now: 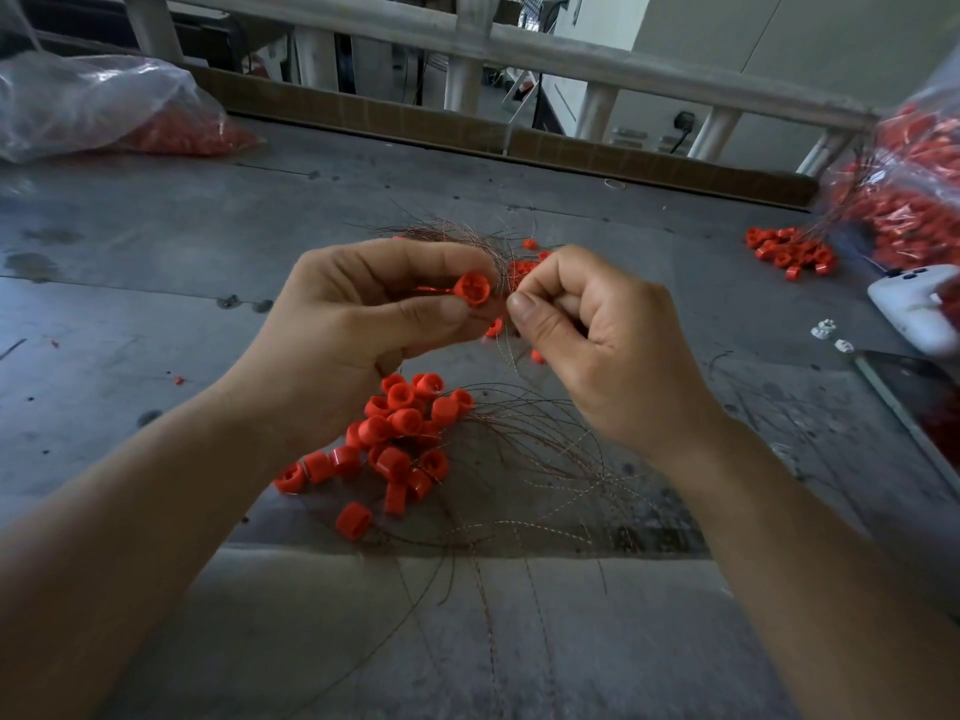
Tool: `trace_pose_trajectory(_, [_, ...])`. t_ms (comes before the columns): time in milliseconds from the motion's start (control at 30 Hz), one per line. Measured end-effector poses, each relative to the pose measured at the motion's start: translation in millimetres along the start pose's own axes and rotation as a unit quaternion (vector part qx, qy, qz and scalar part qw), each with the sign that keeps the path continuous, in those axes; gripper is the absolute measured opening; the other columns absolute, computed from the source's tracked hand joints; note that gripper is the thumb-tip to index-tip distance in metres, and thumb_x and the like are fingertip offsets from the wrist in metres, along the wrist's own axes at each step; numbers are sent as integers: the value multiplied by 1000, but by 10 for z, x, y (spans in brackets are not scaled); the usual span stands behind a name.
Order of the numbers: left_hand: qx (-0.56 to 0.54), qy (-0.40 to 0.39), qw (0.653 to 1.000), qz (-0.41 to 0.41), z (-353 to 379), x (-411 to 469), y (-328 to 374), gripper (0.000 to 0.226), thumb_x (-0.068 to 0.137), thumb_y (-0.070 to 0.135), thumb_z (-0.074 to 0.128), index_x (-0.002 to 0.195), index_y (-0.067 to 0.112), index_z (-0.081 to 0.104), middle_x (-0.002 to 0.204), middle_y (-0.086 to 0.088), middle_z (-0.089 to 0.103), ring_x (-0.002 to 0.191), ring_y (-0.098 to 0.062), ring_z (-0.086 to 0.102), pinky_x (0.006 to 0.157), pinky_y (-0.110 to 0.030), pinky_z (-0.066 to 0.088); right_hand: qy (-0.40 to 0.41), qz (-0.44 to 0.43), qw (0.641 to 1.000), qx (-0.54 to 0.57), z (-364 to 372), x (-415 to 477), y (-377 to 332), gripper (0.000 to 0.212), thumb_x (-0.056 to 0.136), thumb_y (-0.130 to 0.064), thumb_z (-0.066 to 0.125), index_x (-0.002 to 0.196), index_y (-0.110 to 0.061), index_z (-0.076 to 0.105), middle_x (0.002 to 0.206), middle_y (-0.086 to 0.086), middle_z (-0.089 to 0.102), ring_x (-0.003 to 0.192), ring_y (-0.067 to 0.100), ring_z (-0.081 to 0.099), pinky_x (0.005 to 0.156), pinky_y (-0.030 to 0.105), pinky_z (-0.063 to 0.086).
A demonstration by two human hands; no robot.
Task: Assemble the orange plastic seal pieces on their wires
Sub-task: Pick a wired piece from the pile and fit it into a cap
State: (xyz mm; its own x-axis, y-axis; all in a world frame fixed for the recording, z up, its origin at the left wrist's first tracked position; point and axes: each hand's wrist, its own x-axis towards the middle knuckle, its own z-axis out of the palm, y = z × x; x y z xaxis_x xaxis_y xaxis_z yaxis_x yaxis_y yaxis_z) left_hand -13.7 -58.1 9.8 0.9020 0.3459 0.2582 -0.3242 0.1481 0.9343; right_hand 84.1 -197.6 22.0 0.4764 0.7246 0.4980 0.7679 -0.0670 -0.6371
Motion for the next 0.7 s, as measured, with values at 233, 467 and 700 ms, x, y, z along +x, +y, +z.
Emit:
trace_pose_trajectory(233, [-42,-25,999,-11,-26,6,-13,28,67,5,64,95,6,67,94,-9,72,95,-23,68,78,-23,54,7,12,1000,11,-36,1,5,16,90,-13,54,74,-16,54,55,4,56,53,27,55,51,41,44])
trace_pose_trajectory(467, [-40,-26,999,-8,-43,13,-25,26,68,5,62,93,9,71,96,-8,72,95,-22,68,77,-21,53,10,8,1000,0,-42,3,-8,17,90,-13,54,74,-17,53,52,1,53,51,24,53,51,39,44])
trace_pose_trajectory(700, [-51,-23,998,-8,-35,12,-4,28,58,10,65,84,11,75,82,-7,73,81,-17,70,69,-18,54,6,14,1000,25,-48,4,-27,17,86,-17,53,70,-23,51,51,-10,48,48,10,45,46,26,39])
